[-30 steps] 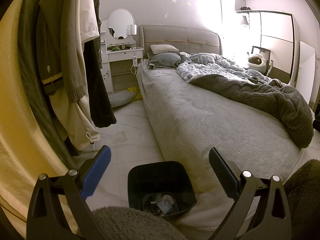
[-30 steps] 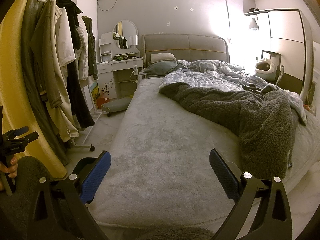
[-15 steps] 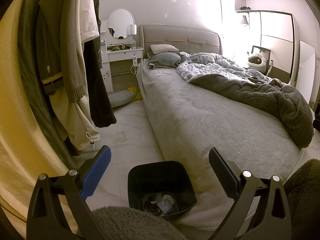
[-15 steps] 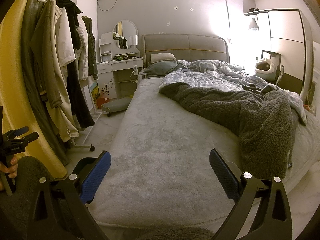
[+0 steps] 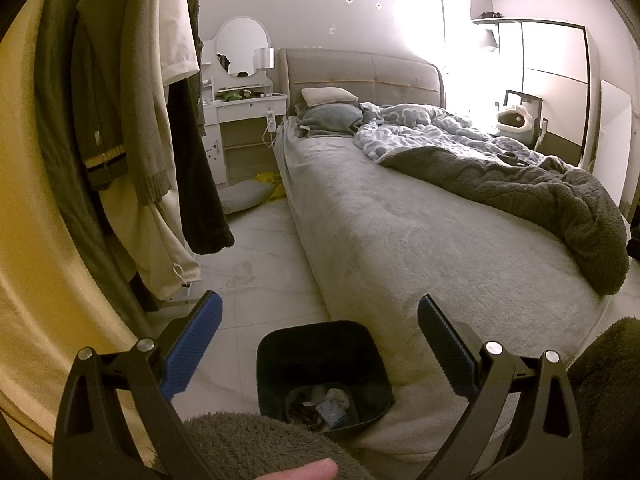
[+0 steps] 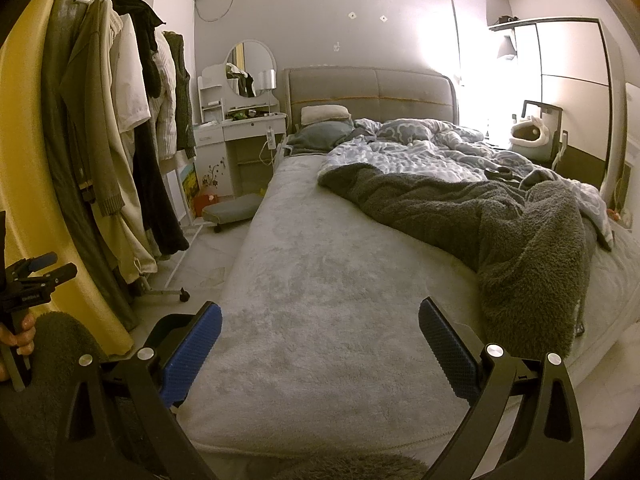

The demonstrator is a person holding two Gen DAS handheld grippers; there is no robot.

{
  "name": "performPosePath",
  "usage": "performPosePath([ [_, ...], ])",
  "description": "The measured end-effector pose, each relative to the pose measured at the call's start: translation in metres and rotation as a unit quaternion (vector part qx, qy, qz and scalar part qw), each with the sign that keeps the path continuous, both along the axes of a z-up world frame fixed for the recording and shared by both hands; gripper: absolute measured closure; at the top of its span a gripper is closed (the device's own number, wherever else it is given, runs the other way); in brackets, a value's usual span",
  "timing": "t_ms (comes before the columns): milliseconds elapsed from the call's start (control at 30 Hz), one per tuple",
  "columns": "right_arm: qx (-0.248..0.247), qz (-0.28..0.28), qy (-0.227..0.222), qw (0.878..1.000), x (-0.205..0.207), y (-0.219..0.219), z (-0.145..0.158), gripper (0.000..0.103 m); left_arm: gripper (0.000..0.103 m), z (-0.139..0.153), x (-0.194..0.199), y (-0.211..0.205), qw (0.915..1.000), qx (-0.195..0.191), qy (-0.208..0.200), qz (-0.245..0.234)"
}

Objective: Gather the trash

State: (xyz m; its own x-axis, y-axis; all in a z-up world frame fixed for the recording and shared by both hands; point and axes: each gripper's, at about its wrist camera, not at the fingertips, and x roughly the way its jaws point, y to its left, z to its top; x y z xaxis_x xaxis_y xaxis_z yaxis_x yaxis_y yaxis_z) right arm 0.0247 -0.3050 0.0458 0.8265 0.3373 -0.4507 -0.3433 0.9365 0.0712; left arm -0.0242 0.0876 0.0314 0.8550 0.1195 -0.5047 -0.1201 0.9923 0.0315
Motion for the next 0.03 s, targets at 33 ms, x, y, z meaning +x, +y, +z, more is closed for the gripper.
performPosePath([
  [33, -0.002, 0.000, 0.002, 1.000, 0.0001, 0.0011, -0.0008, 0.003, 0.003, -0.0013, -0.0009, -0.0008, 1.0000, -0.001, 0.001, 0.000],
])
